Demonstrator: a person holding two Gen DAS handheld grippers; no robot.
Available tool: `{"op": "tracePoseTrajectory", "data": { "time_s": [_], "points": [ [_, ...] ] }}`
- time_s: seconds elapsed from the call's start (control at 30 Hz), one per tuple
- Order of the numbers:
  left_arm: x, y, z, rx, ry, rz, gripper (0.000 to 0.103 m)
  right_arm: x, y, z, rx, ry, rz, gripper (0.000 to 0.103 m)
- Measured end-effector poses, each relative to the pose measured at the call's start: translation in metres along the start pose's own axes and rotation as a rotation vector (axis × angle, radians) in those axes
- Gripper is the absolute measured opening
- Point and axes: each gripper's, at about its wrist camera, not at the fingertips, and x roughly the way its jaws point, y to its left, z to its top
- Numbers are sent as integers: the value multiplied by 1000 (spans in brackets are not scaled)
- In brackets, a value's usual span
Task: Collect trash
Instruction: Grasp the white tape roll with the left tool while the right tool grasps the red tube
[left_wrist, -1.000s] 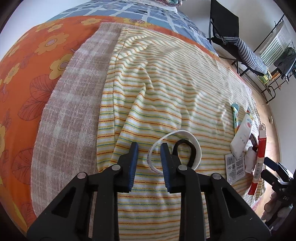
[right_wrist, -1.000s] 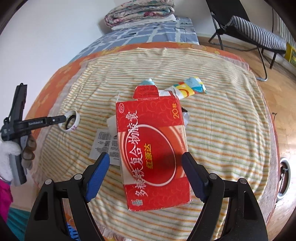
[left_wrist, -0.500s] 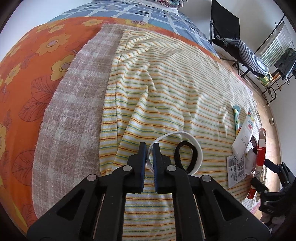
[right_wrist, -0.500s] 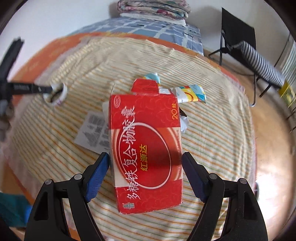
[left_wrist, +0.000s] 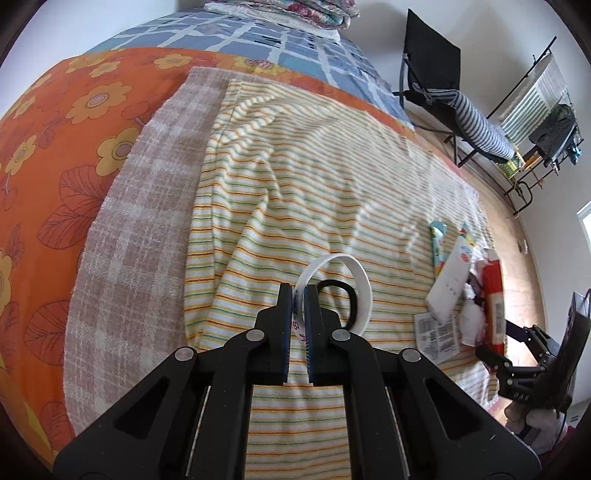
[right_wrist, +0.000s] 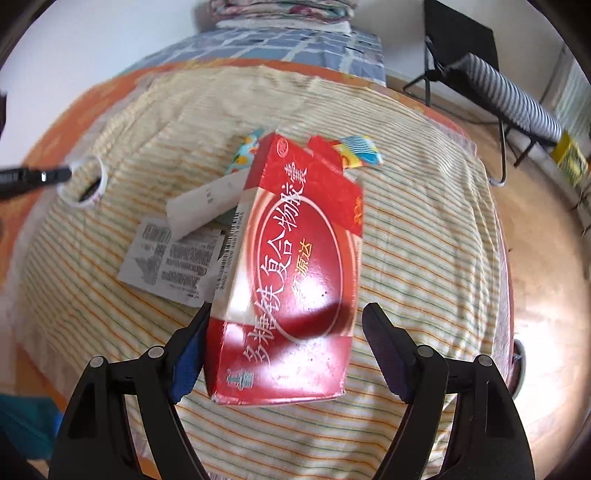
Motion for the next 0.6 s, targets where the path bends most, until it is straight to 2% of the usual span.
{"op": "tracePoseTrajectory", "data": {
  "time_s": [0.27,0.37,0.47,0.6],
  "points": [
    [-8,-18,-2,28,-10,-34,4,-12,-34,2,154,-22,103,77],
    [-9,-22,-4,41,-13,-33,4,-13,-43,3,186,-23,109,73],
    [-11,-24,-4,42,-15,-42,4,-16,-50,1,213,-21,126,66],
    [-13,-26,-3,42,-19,-50,4,-13,-60,3,231,-13,116,47]
  ]
}}
